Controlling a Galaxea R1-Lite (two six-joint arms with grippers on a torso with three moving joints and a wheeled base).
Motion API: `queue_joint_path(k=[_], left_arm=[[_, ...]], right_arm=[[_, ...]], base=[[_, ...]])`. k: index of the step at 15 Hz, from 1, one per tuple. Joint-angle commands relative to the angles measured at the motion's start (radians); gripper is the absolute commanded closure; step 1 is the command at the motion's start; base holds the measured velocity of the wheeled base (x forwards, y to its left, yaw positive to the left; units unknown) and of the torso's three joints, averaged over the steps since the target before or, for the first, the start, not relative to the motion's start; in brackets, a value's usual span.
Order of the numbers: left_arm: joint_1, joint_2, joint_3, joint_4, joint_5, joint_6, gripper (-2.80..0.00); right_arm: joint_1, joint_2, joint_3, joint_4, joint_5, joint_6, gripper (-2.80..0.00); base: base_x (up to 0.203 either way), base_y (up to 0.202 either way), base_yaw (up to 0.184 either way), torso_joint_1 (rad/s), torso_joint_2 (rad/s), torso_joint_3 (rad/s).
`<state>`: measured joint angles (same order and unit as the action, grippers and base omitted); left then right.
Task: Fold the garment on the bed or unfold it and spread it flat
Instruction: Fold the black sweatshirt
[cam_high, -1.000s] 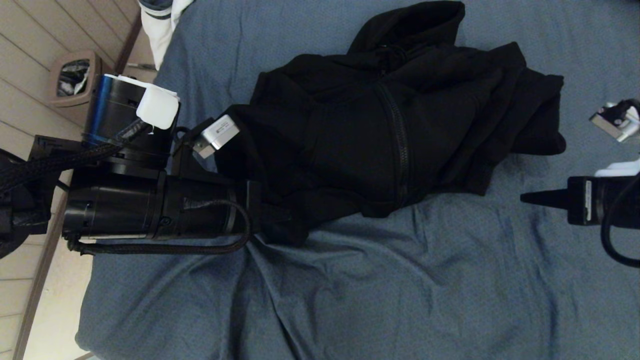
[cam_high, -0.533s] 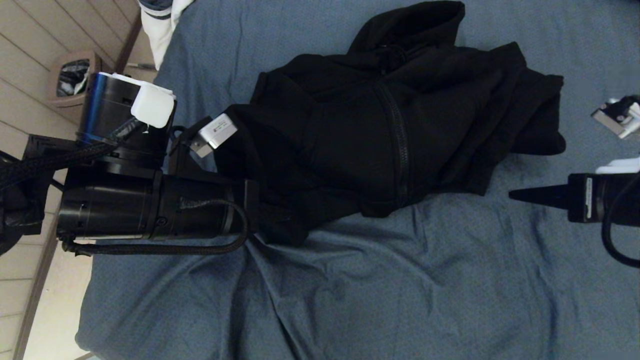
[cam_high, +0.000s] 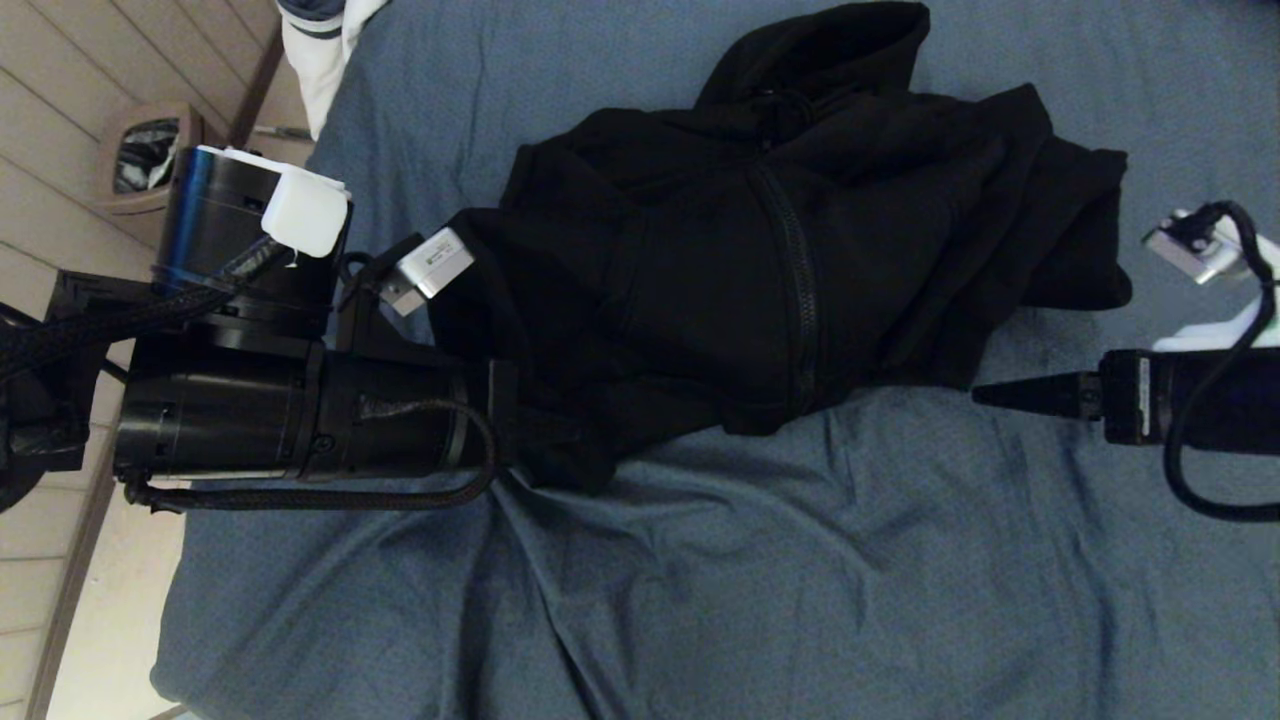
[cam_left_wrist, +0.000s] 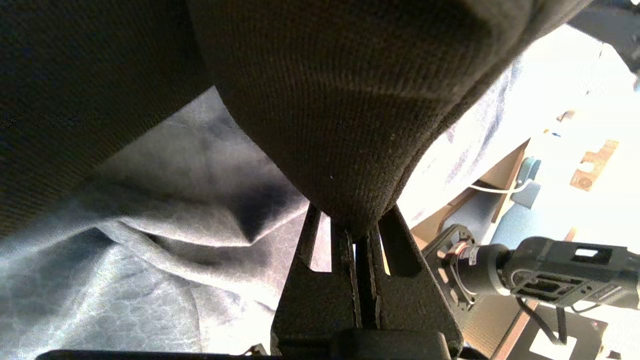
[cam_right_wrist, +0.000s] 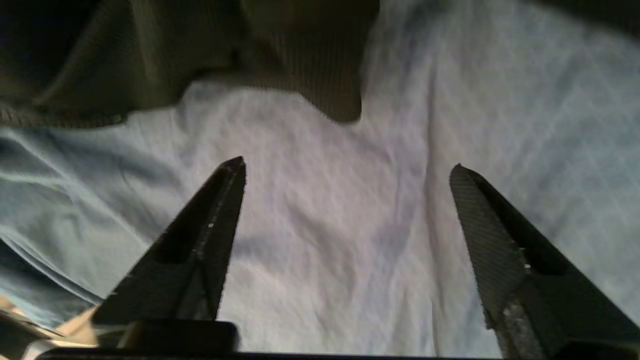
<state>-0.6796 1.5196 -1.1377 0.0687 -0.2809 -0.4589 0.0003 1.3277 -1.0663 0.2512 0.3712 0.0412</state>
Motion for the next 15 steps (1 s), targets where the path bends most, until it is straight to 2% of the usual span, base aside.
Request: queue_joint_path(k=[1, 10, 11, 15], left_arm=[[0.0, 0.004, 0.001, -0.001, -0.001, -0.003, 0.0], [0.0, 0.007, 0.004, -0.001, -0.001, 0.0, 0.0], [0.0, 0.008, 0.004, -0.001, -0.001, 0.0, 0.0], [0.0, 0.01, 0.006, -0.001, -0.001, -0.001, 0.0]], right_arm=[[0.024, 0.046, -0.025, -0.024, 0.005, 0.011, -2.8], [0.101, 0.103, -0.064, -0.049, 0.005, 0.028, -2.8], [0.107, 0.103, -0.06, -0.049, 0.005, 0.029, 0.0], [0.113, 0.107, -0.067, -0.049, 0.005, 0.028, 0.0]], base=[[0.0, 0.0, 0.0, 0.0, 0.0, 0.0], [0.0, 0.0, 0.0, 0.0, 0.0, 0.0], [0.0, 0.0, 0.0, 0.0, 0.0, 0.0], [0.0, 0.0, 0.0, 0.0, 0.0, 0.0]])
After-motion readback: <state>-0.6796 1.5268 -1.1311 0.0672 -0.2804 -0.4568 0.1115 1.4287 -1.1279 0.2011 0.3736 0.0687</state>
